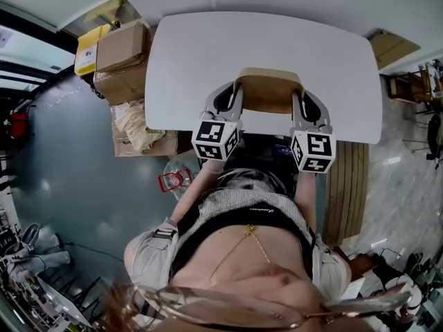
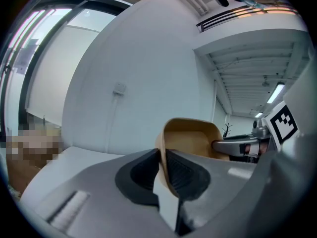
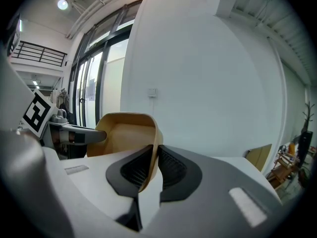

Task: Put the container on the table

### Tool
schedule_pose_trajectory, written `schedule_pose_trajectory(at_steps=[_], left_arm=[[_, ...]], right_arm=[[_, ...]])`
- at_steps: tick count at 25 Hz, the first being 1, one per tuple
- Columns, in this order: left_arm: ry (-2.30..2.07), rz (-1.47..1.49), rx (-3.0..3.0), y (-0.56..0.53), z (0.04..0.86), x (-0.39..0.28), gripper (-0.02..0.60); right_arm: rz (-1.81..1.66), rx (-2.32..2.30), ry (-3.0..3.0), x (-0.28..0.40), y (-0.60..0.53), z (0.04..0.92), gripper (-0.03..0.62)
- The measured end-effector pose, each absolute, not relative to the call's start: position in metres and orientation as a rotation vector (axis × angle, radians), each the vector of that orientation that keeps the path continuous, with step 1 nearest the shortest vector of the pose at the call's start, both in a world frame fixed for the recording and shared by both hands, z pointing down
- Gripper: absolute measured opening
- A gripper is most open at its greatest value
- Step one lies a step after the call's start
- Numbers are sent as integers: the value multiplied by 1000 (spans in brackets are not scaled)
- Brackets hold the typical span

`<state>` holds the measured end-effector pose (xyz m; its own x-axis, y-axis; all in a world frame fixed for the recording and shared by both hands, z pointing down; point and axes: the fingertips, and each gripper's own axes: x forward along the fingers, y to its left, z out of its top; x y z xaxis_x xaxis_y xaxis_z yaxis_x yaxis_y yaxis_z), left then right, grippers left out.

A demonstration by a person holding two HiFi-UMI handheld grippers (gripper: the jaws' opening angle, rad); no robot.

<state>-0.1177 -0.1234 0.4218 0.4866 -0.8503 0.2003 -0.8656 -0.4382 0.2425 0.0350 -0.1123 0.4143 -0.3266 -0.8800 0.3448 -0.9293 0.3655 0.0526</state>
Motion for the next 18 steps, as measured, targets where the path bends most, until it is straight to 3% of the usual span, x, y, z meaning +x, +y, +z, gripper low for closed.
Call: schedule_pose_trajectory(at_steps=[18], left_arm=[[-1496,135,2457,-185,400,-8,23]], right_arm=[[259,1591,-2390,145,-179,406,58]])
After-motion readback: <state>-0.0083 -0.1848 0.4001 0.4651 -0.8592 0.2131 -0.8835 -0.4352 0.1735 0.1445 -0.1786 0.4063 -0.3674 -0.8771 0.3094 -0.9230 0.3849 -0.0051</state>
